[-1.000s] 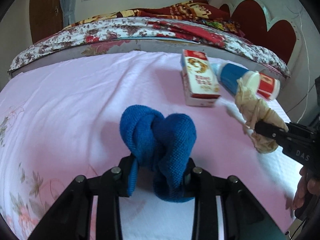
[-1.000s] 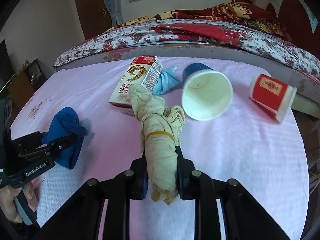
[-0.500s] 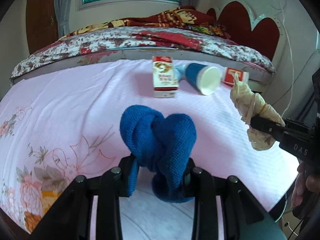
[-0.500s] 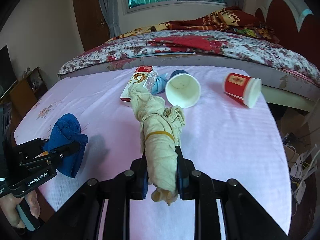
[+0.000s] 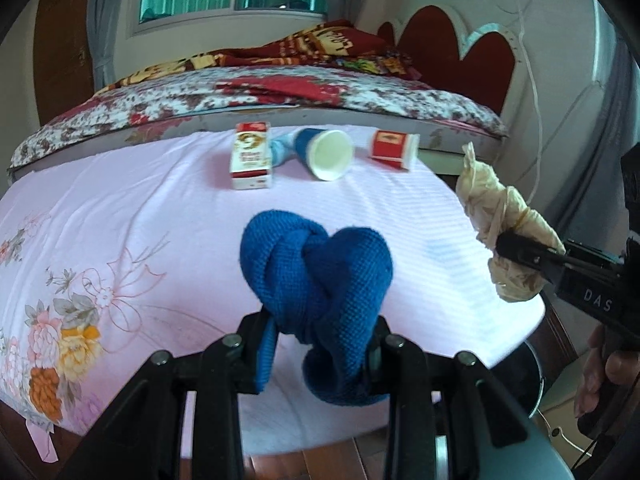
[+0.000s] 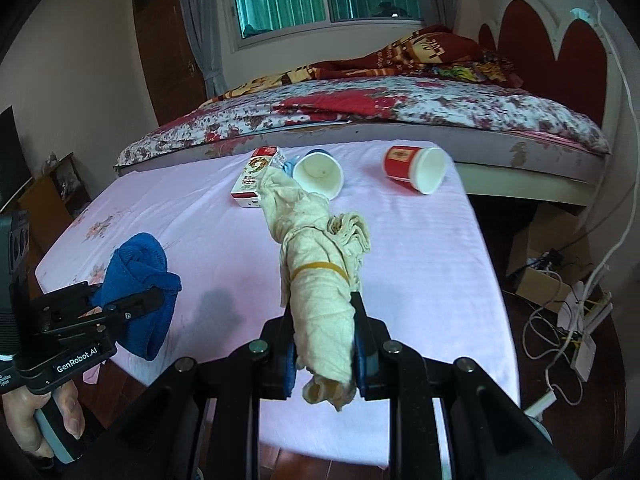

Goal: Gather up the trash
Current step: 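Carry the blue cloth and beige rolled cloth over the black bin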

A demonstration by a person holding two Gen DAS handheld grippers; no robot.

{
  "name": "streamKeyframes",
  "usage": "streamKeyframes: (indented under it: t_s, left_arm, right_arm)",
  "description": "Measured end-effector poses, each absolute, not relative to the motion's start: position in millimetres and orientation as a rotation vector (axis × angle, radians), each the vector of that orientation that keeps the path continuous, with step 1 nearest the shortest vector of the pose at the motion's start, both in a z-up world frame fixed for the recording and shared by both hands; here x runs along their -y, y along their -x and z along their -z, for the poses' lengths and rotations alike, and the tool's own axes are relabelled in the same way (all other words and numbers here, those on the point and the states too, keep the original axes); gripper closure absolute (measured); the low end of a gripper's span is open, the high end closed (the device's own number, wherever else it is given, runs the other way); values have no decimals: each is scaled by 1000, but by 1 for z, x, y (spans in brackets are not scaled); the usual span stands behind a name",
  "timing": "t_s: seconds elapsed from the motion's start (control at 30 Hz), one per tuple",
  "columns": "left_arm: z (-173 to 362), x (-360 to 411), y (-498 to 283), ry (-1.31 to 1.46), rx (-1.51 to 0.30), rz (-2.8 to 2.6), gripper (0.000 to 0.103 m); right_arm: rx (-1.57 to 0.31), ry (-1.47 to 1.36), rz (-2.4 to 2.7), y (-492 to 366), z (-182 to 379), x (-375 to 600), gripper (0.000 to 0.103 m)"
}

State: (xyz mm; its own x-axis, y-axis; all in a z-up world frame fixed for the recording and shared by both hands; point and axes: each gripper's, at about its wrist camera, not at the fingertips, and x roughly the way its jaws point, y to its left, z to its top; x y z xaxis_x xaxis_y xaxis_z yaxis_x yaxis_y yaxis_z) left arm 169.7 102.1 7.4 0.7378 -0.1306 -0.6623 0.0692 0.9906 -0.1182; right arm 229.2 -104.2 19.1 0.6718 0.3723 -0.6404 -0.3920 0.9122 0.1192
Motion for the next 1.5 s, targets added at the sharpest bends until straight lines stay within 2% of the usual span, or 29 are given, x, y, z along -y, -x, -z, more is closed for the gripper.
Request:
streamKeyframes:
  t_s: [0.6,1.5]
  left_arm:
    - [-16,-19,-127,19,-704,251,70]
    - [28,146,-113,-138,-829,575,70]
  right_arm:
    - [-663,-5,-335,-150,-31,195,80]
    - [-796,-116,-55,-100,35,351,79]
